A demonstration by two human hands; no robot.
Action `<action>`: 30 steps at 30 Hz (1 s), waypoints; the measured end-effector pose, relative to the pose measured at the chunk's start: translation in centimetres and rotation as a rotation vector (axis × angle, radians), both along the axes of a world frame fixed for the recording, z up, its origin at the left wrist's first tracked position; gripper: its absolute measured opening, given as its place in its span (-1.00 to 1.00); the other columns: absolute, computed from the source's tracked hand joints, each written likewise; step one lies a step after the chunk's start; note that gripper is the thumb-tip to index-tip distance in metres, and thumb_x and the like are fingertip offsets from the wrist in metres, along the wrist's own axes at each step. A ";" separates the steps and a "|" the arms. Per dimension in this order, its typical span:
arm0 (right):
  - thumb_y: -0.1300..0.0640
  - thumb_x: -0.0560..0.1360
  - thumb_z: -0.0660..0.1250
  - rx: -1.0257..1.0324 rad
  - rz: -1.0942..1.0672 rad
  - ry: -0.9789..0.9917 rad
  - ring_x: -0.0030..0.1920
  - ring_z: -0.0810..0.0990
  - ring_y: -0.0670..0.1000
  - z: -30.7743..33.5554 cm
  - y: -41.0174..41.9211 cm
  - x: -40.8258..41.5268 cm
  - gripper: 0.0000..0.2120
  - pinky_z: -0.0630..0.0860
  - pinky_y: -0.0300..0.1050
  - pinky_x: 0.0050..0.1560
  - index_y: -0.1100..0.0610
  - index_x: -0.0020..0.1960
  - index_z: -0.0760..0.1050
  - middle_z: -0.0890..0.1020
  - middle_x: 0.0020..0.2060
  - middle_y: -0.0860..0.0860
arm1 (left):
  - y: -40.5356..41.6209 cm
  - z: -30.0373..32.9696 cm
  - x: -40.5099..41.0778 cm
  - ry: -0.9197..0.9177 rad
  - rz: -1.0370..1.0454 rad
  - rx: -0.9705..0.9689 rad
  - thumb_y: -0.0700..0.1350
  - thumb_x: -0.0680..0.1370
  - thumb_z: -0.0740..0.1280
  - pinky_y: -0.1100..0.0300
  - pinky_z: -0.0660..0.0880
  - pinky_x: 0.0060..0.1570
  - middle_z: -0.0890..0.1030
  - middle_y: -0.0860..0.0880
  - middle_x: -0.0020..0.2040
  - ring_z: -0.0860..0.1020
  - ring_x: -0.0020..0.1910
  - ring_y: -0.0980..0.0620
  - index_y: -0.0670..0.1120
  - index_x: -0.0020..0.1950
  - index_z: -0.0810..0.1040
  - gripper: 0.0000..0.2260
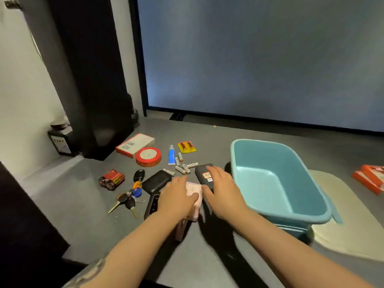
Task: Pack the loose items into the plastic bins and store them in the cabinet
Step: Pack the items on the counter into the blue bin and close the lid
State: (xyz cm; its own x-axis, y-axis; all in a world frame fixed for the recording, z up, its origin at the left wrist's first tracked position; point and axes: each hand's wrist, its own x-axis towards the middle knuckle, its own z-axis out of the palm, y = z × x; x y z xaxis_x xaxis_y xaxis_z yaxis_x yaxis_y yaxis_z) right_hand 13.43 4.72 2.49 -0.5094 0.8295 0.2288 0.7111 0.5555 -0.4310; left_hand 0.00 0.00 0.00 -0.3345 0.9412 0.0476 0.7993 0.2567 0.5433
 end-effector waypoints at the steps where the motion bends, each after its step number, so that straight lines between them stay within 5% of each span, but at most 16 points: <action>1: 0.10 0.54 0.21 -0.017 -0.028 0.016 0.40 0.26 0.08 -0.3 1.0 -0.9 -0.48 0.20 -0.09 0.37 0.10 0.47 0.21 0.32 0.42 0.04 | 0.6 -0.4 -0.1 -0.017 -0.008 -0.037 0.07 0.47 0.31 0.03 0.33 0.28 0.37 -0.03 0.39 0.35 0.35 -0.06 -0.02 0.43 0.28 -0.45; 7: 0.11 0.55 0.19 -0.135 -0.217 -0.060 0.39 0.25 0.15 -2.4 5.9 -5.2 -0.52 0.25 0.00 0.34 0.17 0.43 0.22 0.34 0.37 0.12 | 3.2 -3.9 -0.5 -0.051 -0.108 -0.114 0.04 0.36 0.37 0.01 0.37 0.22 0.33 -0.03 0.28 0.28 0.29 -0.10 -0.01 0.25 0.32 -0.49; 18: -0.08 0.45 0.32 -0.176 -0.431 -0.092 0.33 0.29 0.11 -6.9 9.3 -5.6 -0.40 0.30 -0.01 0.28 0.10 0.41 0.27 0.38 0.32 0.07 | 4.0 -6.9 -3.4 0.045 -0.186 0.060 0.12 0.34 0.24 0.15 0.34 0.15 0.25 0.09 0.35 0.23 0.25 0.04 0.07 0.43 0.16 -0.33; 30: -0.11 0.20 0.50 -0.185 -0.564 0.028 0.18 0.36 0.11 -7.2 10.6 -6.5 -0.24 0.38 -0.05 0.09 0.04 0.34 0.36 0.44 0.11 0.09 | 6.1 -6.9 -4.5 -0.003 -0.199 -0.002 0.22 0.20 0.31 0.16 0.34 -0.10 0.26 0.10 0.03 0.29 0.11 0.02 0.20 0.20 0.25 -0.41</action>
State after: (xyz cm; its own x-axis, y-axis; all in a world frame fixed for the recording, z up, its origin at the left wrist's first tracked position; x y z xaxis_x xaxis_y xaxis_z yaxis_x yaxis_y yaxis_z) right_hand 6.96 15.29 -4.68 0.0259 0.9978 0.0614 0.8614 0.0089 -0.5079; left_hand -4.49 6.12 -6.86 -0.1418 0.9889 0.0450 0.8330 0.0946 0.5452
